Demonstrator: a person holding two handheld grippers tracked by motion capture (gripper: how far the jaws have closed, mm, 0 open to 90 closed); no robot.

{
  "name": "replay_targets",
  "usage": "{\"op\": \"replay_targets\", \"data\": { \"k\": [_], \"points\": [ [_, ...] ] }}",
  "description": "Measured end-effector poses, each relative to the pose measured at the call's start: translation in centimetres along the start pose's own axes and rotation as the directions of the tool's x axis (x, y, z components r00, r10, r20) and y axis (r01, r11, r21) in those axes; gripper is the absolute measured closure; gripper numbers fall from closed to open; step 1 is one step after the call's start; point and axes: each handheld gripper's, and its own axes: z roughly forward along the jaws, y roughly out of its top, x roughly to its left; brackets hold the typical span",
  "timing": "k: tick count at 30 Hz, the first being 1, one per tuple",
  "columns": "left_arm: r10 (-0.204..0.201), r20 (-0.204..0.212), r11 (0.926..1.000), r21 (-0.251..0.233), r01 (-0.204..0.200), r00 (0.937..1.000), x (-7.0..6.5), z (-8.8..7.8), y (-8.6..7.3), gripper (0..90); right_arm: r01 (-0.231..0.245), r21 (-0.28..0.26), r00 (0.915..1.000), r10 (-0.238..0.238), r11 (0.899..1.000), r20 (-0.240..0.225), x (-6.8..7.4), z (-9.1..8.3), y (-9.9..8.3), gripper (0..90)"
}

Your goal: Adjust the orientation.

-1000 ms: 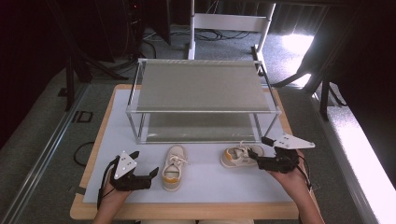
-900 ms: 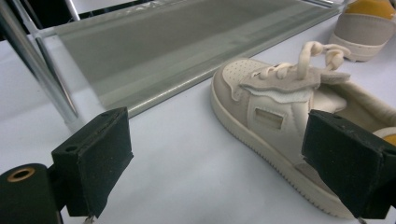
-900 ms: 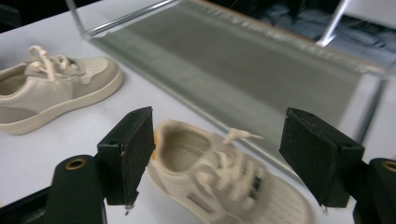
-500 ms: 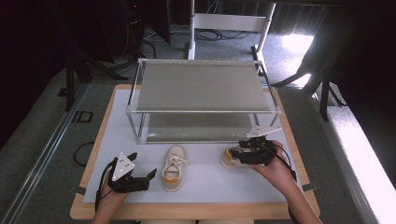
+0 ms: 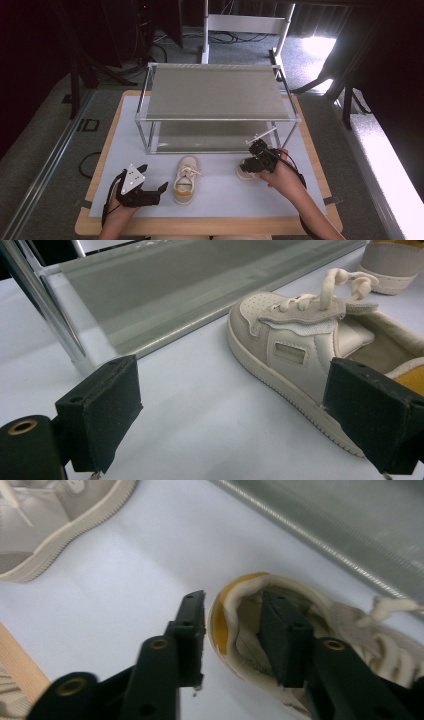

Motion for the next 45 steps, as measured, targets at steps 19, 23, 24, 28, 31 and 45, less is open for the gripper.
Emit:
{"op": "replay_targets", "data": {
  "k": [19, 23, 24, 28, 31, 45],
  "points": [
    [0.004, -0.002, 0.9998, 0.018, -0.004, 1.0000, -0.3, 0.3, -0.4, 8.4, -0.040, 0.234, 0.9972, 0.054, 0.972, -0.052, -0.1, 3.3, 2.4, 77.9],
    [0.003, -0.009, 0.9999, 0.017, -0.003, 1.0000, -0.1, 0.2, -0.4, 8.4, 0.001, 0.253, 0.9943, 0.026, 0.967, -0.104, -0.1, 2.8, 2.0, 79.3],
    [0.003, -0.009, 0.9999, 0.017, -0.003, 1.0000, -0.1, 0.2, -0.4, 8.4, 0.021, 0.261, 0.9941, 0.007, 0.965, -0.109, 0.0, 2.6, 1.9, 79.3],
    [0.000, -0.013, 0.9999, 0.011, 0.000, 0.9999, 0.0, 0.0, -0.2, 8.4, 0.178, 0.268, 0.9781, -0.140, 0.947, -0.154, 1.0, 1.9, 1.3, 79.4],
    [-0.002, -0.015, 0.9999, 0.010, 0.002, 0.9999, 0.0, 0.1, -0.2, 8.4, 0.303, 0.259, 0.9463, -0.258, 0.917, -0.195, 1.7, 1.5, 1.0, 79.4],
    [-0.010, -0.018, 0.9999, 0.010, 0.010, 0.9998, 0.1, 0.1, -0.2, 8.5, 0.765, 0.284, 0.6434, -0.668, 0.578, -0.374, 5.3, -0.3, -0.9, 79.1]
  ]
}}
